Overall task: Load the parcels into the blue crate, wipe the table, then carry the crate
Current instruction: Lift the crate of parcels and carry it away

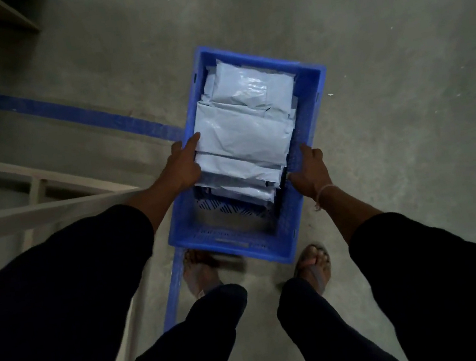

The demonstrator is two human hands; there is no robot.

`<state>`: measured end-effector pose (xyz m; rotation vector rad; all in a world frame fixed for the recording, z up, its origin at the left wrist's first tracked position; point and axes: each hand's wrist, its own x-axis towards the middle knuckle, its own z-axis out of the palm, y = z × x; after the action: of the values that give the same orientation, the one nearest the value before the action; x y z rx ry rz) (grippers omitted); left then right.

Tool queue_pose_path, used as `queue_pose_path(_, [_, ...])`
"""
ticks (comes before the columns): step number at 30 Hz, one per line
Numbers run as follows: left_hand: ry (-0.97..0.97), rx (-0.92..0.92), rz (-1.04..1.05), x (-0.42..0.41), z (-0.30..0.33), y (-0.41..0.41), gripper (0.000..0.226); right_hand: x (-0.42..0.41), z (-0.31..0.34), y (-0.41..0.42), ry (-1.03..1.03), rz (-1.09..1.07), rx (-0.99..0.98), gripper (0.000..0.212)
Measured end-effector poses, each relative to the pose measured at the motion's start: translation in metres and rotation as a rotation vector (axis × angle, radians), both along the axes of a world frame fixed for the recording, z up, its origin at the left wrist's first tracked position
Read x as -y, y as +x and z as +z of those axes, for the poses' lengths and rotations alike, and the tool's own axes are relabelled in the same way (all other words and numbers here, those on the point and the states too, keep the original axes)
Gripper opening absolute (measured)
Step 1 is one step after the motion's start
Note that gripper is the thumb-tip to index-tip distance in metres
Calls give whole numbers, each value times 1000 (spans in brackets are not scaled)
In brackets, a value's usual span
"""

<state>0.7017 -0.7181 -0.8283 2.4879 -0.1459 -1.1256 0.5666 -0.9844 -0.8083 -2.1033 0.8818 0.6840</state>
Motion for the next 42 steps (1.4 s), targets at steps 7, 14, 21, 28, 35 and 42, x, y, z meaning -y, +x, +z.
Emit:
queue_pose_path(7, [-15, 52, 47, -1, -27, 3, 73, -2, -29, -3, -78, 11, 37, 86])
queue_pose_path(14, [-40, 34, -31, -4, -6, 5, 82, 0, -21, -2, -97, 0, 57, 90])
queue_pose_path(21, [-59, 37, 16, 4, 65, -7, 82, 22, 51, 6, -123, 69, 7, 90])
queue_pose_path(28, [-67, 34, 68, 10, 192, -10, 83, 39, 185, 21, -140, 98, 81, 80])
queue_pose_path(35, [-92, 69, 20, 13, 358, -30, 80, 60, 342, 23, -100, 177, 151, 86])
queue_pose_path(42, [-113, 236, 39, 10, 527, -75, 75, 74, 514, 13, -173, 322, 326, 81])
